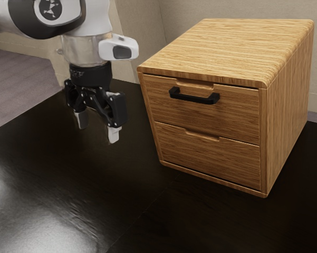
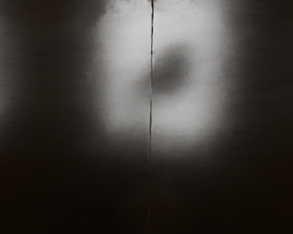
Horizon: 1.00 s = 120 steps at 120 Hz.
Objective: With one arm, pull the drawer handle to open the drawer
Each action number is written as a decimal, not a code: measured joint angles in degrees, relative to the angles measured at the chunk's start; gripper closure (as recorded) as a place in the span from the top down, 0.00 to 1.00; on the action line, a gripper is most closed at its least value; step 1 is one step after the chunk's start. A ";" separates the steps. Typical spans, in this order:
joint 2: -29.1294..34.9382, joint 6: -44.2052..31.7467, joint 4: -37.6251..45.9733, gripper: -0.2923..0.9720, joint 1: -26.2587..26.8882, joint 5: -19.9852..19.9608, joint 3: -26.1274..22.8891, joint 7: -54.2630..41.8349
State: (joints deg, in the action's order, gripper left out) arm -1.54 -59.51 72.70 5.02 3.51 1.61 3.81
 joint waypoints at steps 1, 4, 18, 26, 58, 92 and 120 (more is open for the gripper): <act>0.00 -0.79 0.05 0.77 0.22 0.01 -0.01 0.09; 0.01 -2.98 0.17 0.77 0.92 0.05 -0.05 0.34; -0.03 -10.33 0.34 0.77 4.77 0.19 -0.11 1.40; 0.02 -12.97 0.36 0.77 6.96 0.21 -0.10 1.93; 0.01 -17.92 -0.16 0.77 11.10 0.14 -0.14 3.55; 0.14 -19.10 -0.98 0.77 6.34 -4.44 -0.13 16.64; 0.06 -20.68 -1.39 0.77 2.93 -4.15 -0.09 39.79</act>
State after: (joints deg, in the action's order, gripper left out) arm -1.47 -80.19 71.31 7.95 -0.64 1.52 43.60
